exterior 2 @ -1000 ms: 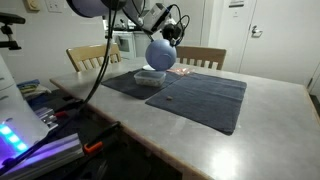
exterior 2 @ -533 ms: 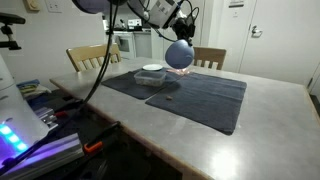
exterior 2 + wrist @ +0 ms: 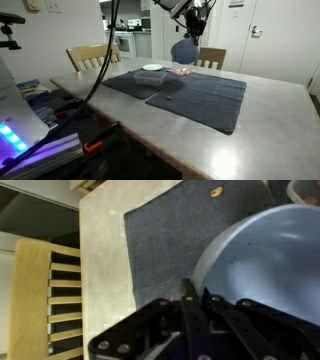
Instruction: Pour the contents of the blue bowl into the plastic container
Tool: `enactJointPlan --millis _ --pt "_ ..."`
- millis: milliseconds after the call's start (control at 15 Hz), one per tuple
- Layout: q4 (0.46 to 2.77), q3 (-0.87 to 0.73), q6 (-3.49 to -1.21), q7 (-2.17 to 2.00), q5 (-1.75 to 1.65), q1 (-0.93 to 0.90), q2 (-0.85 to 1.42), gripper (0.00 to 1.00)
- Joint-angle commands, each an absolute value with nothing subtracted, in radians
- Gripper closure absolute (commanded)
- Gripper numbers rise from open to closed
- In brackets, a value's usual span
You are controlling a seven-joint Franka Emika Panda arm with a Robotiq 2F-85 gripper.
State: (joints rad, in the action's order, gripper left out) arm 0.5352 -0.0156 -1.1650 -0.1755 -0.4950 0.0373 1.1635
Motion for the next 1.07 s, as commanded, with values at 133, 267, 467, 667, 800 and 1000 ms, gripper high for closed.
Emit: enactJointPlan --millis 133,267,467,667,800,1000 --pt "0.586 0.040 -1.422 -0.348 -0.415 0.113 1.155 0.99" --pt "0.559 0.026 -1.389 -0.312 -0.434 0.101 1.165 0.95" --pt "0.583 0.029 -1.429 -0.316 -0.434 0.104 1.166 0.95" --pt "0.581 0.027 -1.409 -0.320 -0.438 0.098 1.166 0.99" --pt "0.603 0.020 -1.363 -0.350 -0.432 0.112 1.147 0.99" --pt "0.646 0.022 -1.281 -0.433 -0.406 0.146 1.117 0.99"
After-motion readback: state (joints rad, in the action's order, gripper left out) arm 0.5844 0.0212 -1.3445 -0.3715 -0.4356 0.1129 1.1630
